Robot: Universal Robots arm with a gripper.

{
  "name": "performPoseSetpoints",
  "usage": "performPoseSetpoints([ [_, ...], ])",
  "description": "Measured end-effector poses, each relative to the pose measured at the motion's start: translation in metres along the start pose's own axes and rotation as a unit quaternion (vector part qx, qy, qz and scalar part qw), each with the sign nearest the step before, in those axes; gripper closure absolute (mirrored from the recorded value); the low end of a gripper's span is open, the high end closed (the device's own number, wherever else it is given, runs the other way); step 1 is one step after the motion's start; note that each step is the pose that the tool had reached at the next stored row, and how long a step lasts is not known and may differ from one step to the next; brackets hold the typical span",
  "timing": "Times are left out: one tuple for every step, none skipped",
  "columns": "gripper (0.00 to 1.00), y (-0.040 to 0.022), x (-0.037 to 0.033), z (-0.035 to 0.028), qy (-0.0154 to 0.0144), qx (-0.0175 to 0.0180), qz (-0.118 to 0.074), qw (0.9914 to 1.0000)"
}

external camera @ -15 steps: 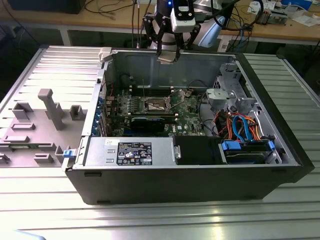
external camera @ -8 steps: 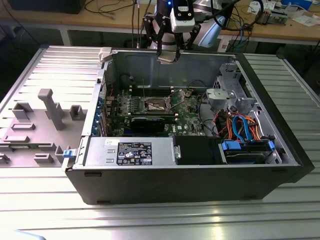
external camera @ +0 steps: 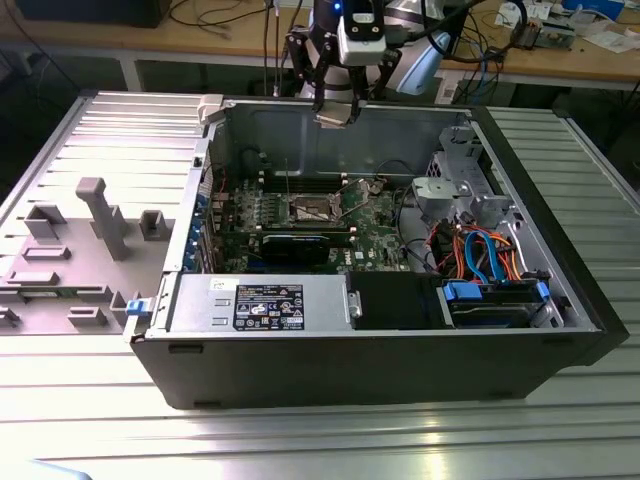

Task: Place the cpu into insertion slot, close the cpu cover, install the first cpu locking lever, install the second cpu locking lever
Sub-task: 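Place the cpu into insertion slot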

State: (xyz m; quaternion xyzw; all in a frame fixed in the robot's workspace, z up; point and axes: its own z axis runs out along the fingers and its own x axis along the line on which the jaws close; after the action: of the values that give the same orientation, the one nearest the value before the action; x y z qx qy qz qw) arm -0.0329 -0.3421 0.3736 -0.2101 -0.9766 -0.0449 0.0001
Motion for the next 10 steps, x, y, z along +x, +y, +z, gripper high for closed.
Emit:
performPoseSetpoints([
  [0.45, 0.0000, 0.0000, 0.0002, -0.0007, -0.0002, 0.007, 0.99997],
  [0.45, 0.0000, 0.0000, 0.0003, -0.0013, -0.0003, 0.014, 0.99990],
  [0.45, 0.0000, 0.0000, 0.0005, -0.0021, -0.0004, 0.023, 0.99973],
  [0.45, -0.0001, 0.0000, 0.0007, -0.0031, -0.0006, 0.035, 0.99939],
  [0.45, -0.0008, -0.0003, 0.0011, -0.0034, -0.0009, 0.039, 0.99925],
  [0.45, -0.0009, -0.0003, 0.0011, -0.0036, -0.0008, 0.040, 0.99918],
  [0.45, -0.0009, -0.0004, 0.0011, -0.0038, -0.0007, 0.043, 0.99907],
  [0.45, -0.0010, -0.0005, 0.0021, -0.0053, -0.0011, 0.060, 0.99819],
  [0.45, -0.0011, -0.0004, 0.0027, -0.0066, -0.0014, 0.075, 0.99716],
  [0.45, -0.0011, -0.0005, 0.0030, -0.0076, -0.0015, 0.087, 0.99621],
])
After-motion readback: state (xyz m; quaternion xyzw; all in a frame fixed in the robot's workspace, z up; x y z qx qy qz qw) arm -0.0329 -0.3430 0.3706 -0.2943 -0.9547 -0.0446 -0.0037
